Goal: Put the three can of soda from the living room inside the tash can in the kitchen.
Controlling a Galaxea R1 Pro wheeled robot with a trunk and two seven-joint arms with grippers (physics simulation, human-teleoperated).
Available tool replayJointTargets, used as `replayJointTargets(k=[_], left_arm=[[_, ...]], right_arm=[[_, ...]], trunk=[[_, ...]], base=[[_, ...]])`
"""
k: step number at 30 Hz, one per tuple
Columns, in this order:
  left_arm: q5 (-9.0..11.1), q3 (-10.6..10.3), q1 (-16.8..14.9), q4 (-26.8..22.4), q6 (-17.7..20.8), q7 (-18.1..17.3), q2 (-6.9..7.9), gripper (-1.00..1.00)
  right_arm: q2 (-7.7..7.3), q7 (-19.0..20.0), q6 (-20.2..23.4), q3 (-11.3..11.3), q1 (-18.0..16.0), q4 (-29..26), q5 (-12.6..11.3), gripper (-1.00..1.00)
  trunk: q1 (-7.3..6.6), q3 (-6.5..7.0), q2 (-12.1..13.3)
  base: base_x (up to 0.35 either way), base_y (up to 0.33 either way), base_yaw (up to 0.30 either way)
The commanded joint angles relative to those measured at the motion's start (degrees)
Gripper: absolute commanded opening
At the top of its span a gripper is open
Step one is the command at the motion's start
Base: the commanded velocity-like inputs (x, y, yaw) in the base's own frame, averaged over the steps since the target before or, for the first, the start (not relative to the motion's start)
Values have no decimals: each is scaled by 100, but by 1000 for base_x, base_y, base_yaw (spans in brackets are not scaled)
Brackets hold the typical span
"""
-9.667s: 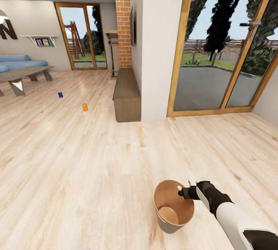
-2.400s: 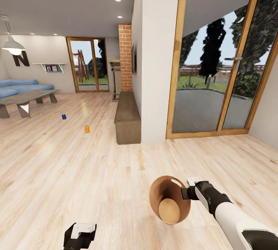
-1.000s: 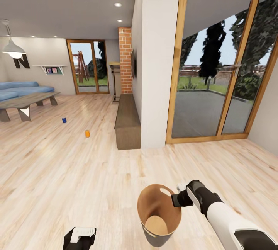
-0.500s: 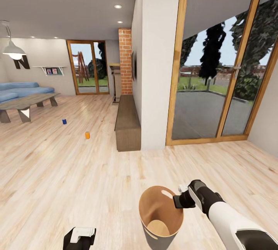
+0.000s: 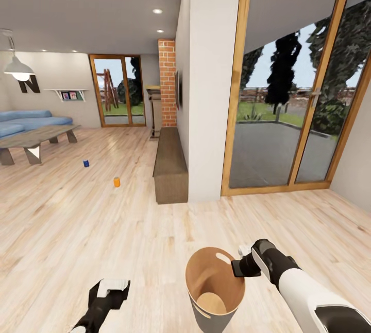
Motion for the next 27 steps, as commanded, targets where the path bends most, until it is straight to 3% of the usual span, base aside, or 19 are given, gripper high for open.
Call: replayJointTargets(k=[1, 3, 4, 8, 10, 14, 17, 24, 27], left_arm=[[0, 2, -91, -112, 225, -3, 2, 100], [4, 7, -334, -262, 687, -13, 7, 100], [22, 32, -661, -335, 1094, -22, 24, 100], [214, 144, -1292, -233, 1560, -210, 57, 100], [364, 226, -1549, 51, 1712, -533, 119, 100], [497, 300, -1735, 670, 1761, -919, 304, 100], [521, 322, -1777, 919, 1618, -1011, 366, 100], [509, 339, -1796, 1428, 1006, -1077, 425, 100], [531, 344, -1798, 1597, 857, -1092, 517, 100]], right_arm=[[1, 41, 17, -29, -2, -2, -111, -100], [2, 41, 17, -29, -3, -4, -111, -100], [2, 42, 18, -29, -3, -13, -111, -100], [-3, 44, 22, -4, -5, -47, -108, -100], [-11, 47, 27, 43, -14, -64, -109, -100], [-20, 49, 33, 93, -30, -70, -110, -100], [-44, 54, 35, 106, -34, -73, -114, -100], [-345, 437, 34, 117, -42, -82, -113, -100], [-431, 658, 34, 119, -44, -87, -103, -100]], trunk=[[-23, 18, 41], [-67, 54, 122], [-89, 72, 162], [-177, 144, 322], [-220, 180, 402], [-308, 252, 563], [-374, 306, 683], [-528, 431, 964], [-594, 485, 1084]], base=[[0, 0, 0], [0, 0, 0], [0, 0, 0], [0, 0, 0], [0, 0, 0], [0, 0, 0], [0, 0, 0], [0, 0, 0], [0, 0, 0]])
